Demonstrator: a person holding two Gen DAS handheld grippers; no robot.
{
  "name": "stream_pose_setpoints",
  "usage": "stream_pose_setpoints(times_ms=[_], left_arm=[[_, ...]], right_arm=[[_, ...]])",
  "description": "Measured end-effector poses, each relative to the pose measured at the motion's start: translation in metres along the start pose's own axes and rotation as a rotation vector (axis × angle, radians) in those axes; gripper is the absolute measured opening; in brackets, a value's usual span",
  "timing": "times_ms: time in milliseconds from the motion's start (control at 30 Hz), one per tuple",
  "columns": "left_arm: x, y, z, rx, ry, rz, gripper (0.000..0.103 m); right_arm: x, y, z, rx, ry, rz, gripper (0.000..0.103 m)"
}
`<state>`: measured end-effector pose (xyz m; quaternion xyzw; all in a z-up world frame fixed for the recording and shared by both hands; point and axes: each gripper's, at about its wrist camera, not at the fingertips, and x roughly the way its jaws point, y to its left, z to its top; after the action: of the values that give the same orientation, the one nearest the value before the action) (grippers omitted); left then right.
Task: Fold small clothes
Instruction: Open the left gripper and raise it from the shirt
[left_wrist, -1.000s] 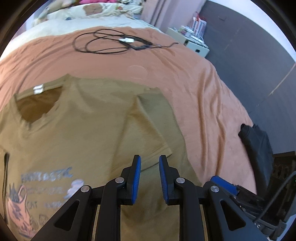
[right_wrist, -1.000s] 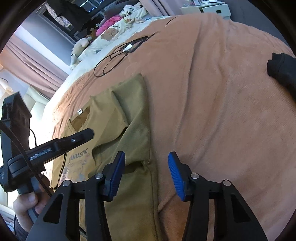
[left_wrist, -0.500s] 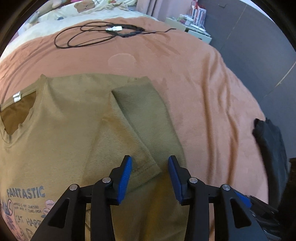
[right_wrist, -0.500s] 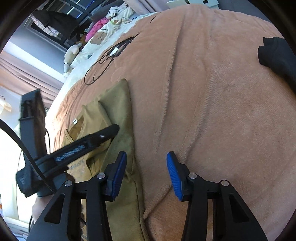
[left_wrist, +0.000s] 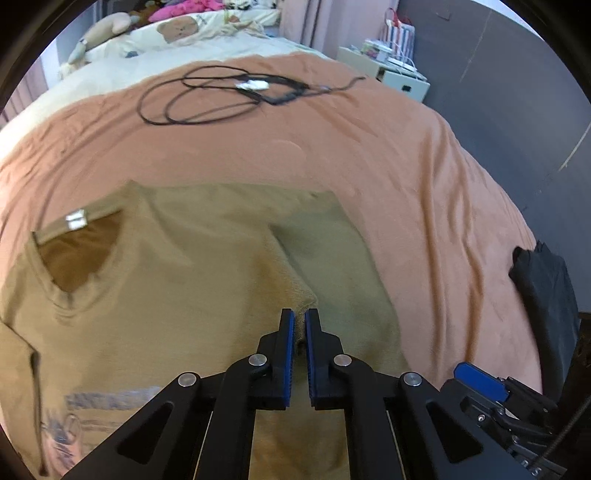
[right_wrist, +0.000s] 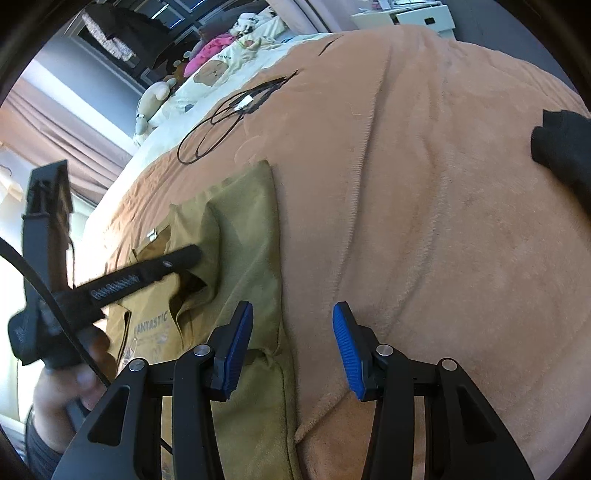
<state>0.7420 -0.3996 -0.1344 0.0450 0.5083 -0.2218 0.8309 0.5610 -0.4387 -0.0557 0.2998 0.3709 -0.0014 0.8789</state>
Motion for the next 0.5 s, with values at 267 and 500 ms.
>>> stream_pose_setpoints(times_ms=[267,500], left_arm=[[-0.015,0.038,0.010,-0.005,-0.008,0.056,0.006],[-0.006,0.073,0.020,-0.021,0.004,0.083,0.006]], right_arm=[[0.004,0.007,0.005,-0.018,-0.018,0.015,0.043],[0.009,0.006,0.005,-0.025,-0.011,0.000,0.043]])
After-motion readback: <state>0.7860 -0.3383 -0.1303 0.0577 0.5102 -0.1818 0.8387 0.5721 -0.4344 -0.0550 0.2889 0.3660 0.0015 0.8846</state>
